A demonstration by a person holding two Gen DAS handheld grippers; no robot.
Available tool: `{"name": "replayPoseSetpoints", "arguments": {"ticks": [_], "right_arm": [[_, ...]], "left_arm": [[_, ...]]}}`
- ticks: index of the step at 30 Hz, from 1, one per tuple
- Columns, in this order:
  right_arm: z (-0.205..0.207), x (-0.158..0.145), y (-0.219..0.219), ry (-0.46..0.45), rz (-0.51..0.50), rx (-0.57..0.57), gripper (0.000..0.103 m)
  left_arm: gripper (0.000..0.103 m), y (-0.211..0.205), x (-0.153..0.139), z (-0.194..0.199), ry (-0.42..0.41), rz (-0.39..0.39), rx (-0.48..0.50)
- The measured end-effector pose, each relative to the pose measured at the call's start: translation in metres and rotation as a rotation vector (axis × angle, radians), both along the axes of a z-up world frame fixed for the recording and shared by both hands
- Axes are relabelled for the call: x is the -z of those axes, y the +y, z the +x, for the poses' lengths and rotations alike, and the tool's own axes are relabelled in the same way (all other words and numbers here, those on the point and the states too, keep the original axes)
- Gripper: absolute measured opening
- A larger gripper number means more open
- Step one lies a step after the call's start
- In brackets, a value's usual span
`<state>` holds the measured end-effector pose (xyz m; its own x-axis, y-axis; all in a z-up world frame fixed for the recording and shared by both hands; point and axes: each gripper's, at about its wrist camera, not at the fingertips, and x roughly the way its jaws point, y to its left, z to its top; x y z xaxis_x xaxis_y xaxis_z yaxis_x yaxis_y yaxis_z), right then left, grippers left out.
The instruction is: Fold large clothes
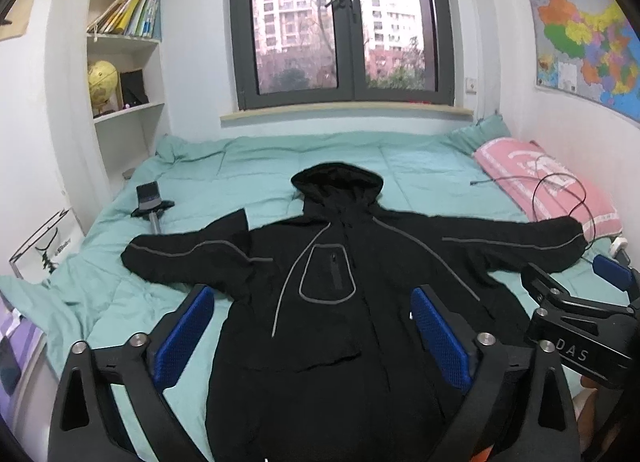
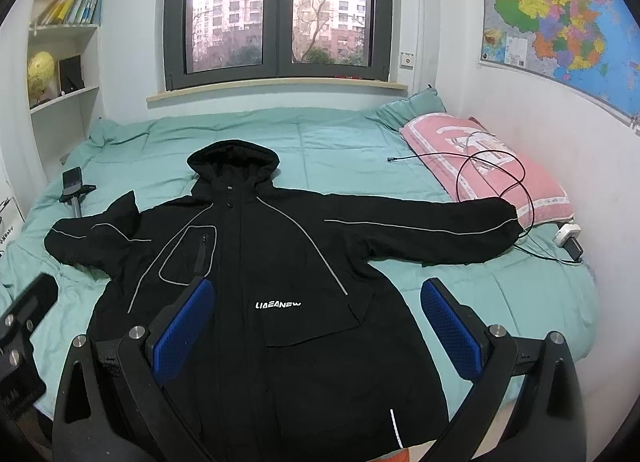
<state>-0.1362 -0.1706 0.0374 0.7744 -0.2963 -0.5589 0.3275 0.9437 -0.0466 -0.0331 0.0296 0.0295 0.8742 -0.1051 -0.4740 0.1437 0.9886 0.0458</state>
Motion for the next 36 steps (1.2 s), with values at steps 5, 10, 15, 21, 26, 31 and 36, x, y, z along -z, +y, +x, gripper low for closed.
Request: {"name": "replayPoseSetpoints", "arguments": {"ticks": [5,10,15,21,26,31,36], "right_arm": [[0.006,0.005,0.006,0.015,-0.014,0.016,0.103],[0.017,0.016,0.008,0.044,-0.005,0.024,0.103],[0.031,0.023,0.013,0.063,-0.006,0.006,0.103],[0.051,0.031,0.017,0.075,-0.005,-0.028,0.103],[0.069,0.040,0.024,0.096,0.013,-0.057,0.103],[0.079,0.041,0.031,0.098,0.008,-0.076,0.103],[0.084,0.042,0.035,0.103,0.002,-0.081,0.103]], "left_arm": [[0.096,0.014,0.008,0.019,-0.005,-0.048,-0.016],[0.096,0.017,0.021,0.034,0.018,0.023,-0.037],[0.097,0.023,0.031,0.051,0.081,0.000,-0.034],[0.097,0.041,0.042,0.064,0.106,-0.015,-0.094],[0.097,0.052,0.045,0.078,0.152,-0.030,-0.118],[0.097,0.054,0.049,0.080,0.152,-0.037,-0.122],[0.097,0.054,0.050,0.084,0.155,-0.044,-0.123]]}}
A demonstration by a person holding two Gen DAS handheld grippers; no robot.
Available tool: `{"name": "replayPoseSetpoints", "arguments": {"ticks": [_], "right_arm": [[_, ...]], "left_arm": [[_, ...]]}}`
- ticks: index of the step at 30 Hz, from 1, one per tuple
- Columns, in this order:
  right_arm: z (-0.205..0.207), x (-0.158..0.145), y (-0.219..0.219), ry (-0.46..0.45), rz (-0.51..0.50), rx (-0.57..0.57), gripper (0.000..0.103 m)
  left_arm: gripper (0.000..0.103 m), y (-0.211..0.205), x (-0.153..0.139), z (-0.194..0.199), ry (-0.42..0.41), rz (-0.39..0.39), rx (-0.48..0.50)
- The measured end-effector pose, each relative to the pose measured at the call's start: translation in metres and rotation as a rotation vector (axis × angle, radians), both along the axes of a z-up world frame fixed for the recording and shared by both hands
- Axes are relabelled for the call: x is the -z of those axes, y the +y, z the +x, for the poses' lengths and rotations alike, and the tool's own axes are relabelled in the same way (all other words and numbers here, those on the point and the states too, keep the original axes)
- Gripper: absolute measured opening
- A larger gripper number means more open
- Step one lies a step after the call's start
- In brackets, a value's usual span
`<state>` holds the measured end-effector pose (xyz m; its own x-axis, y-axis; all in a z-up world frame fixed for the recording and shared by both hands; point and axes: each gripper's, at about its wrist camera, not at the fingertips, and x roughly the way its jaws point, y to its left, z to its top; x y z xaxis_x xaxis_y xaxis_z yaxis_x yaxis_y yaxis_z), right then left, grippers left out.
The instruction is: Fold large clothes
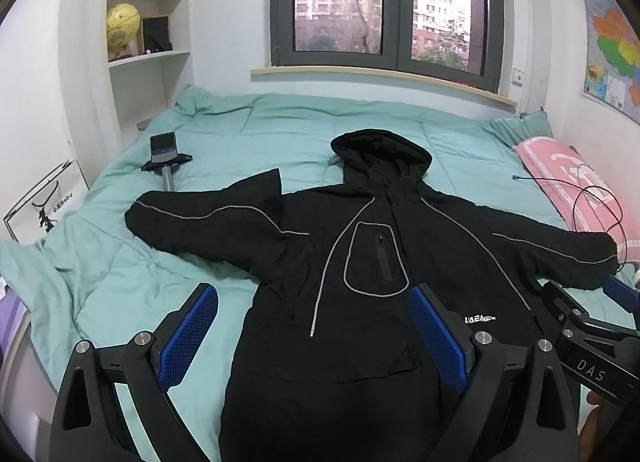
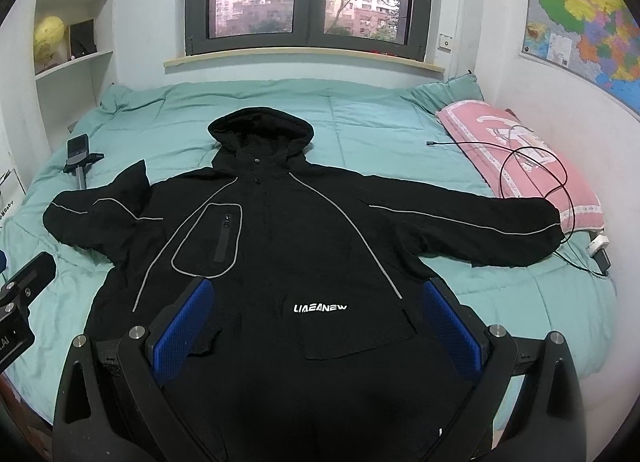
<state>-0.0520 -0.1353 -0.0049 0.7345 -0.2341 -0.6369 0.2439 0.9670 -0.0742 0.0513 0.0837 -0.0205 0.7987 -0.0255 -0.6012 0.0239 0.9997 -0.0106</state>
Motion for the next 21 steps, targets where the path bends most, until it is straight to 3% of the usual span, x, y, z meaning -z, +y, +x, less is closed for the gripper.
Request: {"name": "replayPoseSetpoints", "arguments": {"ticks": [21], "right_arm": [[0.013,0.000,0.014,0.006,-0.013,-0.011,0.103]], "left_arm": [[0.097,0.026,-0.001,0.017,0.005,-0.037,-0.023]]}}
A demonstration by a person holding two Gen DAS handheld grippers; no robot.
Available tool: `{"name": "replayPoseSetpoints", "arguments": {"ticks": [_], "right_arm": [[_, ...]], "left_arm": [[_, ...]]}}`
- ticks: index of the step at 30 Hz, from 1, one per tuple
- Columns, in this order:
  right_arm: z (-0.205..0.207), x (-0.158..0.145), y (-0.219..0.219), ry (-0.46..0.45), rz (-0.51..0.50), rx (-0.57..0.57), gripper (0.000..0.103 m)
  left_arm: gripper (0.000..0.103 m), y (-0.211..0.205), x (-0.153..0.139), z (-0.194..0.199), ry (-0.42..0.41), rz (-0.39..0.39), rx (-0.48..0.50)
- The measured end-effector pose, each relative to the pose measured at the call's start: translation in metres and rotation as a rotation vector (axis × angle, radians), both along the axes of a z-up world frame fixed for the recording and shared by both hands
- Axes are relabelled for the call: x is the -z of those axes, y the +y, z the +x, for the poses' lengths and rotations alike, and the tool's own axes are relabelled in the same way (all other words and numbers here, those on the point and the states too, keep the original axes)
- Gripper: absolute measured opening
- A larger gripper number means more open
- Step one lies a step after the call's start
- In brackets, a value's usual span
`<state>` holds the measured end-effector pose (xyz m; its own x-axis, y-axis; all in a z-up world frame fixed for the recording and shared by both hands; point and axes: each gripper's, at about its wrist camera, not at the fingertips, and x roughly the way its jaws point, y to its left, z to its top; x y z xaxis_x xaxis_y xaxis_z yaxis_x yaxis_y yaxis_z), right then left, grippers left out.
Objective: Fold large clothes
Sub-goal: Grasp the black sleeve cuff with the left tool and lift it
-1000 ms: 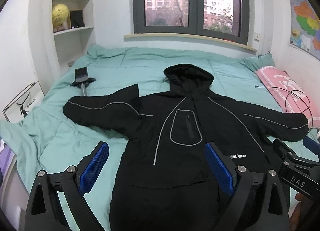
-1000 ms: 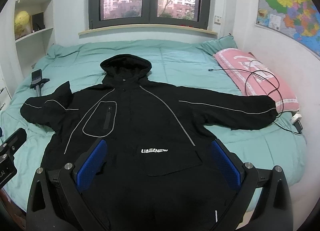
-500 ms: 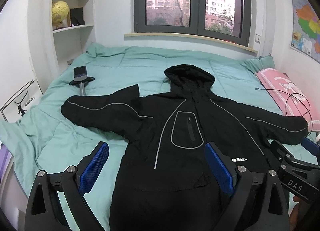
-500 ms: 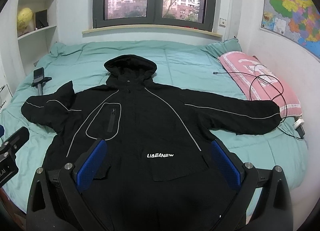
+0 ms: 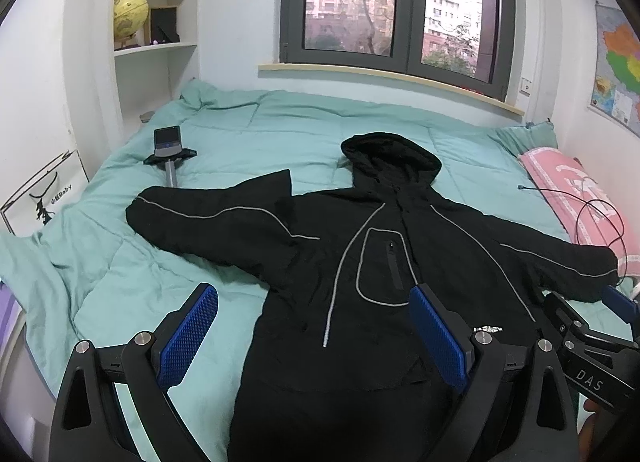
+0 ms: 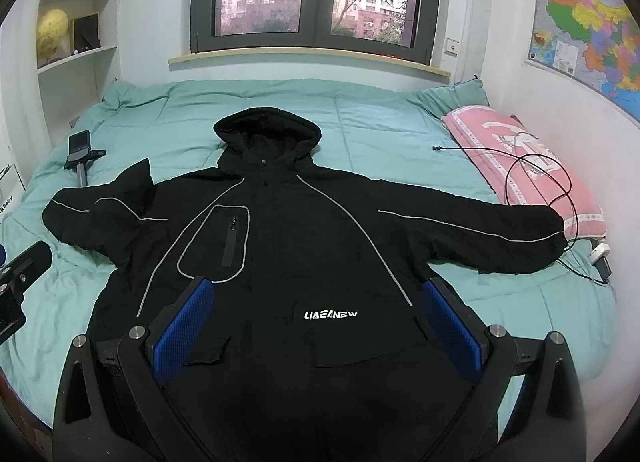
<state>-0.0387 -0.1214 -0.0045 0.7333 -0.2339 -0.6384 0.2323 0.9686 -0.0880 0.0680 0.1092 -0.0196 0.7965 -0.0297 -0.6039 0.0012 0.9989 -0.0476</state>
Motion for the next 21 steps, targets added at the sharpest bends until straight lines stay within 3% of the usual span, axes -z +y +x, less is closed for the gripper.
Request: {"name": "replayPoseSetpoints", "arguments": {"ticks": [3,8,11,14,17,21], "right_arm": [[0.006,0.003,0.003,0.004,0.001,-0.008,0.103],[0.022,0.007,0.014,-0.042,0.063,-0.092,0.103],[0.047,0.016,0.030,-0.058,0.092,-0.151,0.103],[0.082,0.031,0.044,-0.055,0.129,-0.193,0.103],[0.117,0.046,0.057,-0.080,0.134,-0.217,0.103],[0.160,0.077,0.070,-0.122,0.110,-0.232,0.103]], "left_arm": [[0.097,0.014,0.001,0.006,0.000,-0.008,-0.013],[0.097,0.092,0.000,0.025,0.001,-0.032,-0.138],[0.097,0.136,0.002,0.044,0.001,-0.016,-0.194],[0.097,0.171,0.009,0.071,0.016,-0.026,-0.177],[0.097,0.208,0.020,0.101,0.009,-0.086,-0.167],[0.096,0.263,0.052,0.153,0.049,-0.182,-0.276]]}}
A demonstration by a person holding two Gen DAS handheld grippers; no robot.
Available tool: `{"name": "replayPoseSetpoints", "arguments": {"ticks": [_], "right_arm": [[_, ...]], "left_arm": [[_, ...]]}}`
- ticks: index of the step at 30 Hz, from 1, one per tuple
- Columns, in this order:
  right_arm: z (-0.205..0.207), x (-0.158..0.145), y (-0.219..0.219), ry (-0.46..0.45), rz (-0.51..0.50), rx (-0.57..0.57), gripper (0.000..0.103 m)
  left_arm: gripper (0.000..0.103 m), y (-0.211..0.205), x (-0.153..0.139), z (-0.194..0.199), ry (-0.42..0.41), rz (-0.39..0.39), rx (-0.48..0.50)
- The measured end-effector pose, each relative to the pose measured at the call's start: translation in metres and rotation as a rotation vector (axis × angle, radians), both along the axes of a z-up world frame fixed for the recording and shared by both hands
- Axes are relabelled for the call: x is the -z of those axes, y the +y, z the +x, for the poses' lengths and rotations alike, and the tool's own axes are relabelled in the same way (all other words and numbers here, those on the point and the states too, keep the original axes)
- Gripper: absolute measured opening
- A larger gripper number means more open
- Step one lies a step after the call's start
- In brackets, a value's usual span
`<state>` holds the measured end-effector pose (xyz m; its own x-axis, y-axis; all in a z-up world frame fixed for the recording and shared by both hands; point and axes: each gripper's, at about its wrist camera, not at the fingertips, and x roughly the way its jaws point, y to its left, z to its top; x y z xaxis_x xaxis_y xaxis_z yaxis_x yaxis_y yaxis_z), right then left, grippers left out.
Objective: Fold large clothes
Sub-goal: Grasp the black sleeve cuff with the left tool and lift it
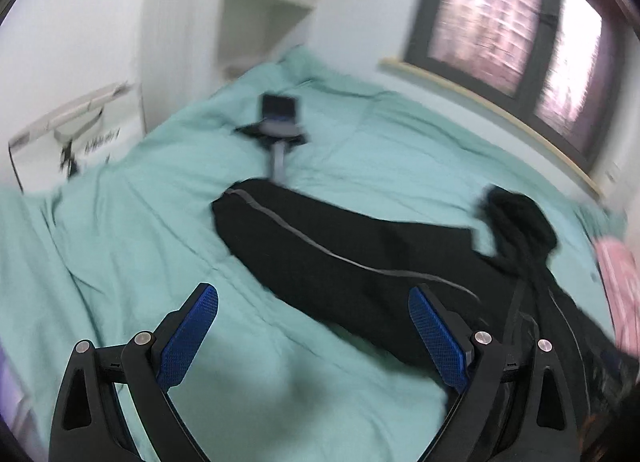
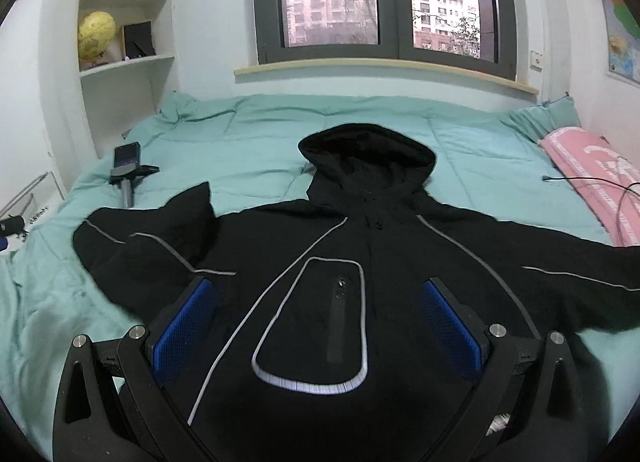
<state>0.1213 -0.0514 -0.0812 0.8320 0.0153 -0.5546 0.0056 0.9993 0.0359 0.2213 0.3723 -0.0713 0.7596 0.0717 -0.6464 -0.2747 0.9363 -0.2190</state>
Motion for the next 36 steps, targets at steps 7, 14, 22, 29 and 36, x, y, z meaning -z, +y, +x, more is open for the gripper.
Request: {"name": "replayPoseSetpoints", "arguments": {"ticks": [7,14,22,29,36], "right_arm": [[0.052,0.067,0.016,0.069,0.003,-0.037,0.096],[0.063,0.103,0.023,0.143,-0.008,-0.056,0.096],[0.066,0.111,0.026,0.168,-0.016,-0.050,0.096],[0.061,0.103,0.023,0.144,-0.005,-0.039,0.094],[0.050,0.087,0.020,0.127,-0.018,-0.018,0.094]], "left_arm": [[0.096,0.089,0.080,0.089,0.087,-0.178,-0.150],[0.096,0.129,0.127,0.146,0.132,-0.221,-0.188],[0.029,0.111,0.119,0.158,0.053,-0.098,-0.158],[0.015,0.091,0.064,0.098,-0.096,0.002,-0.165],[0.014,0.095,0.014,0.043,-0.105,0.105,-0.280]]}}
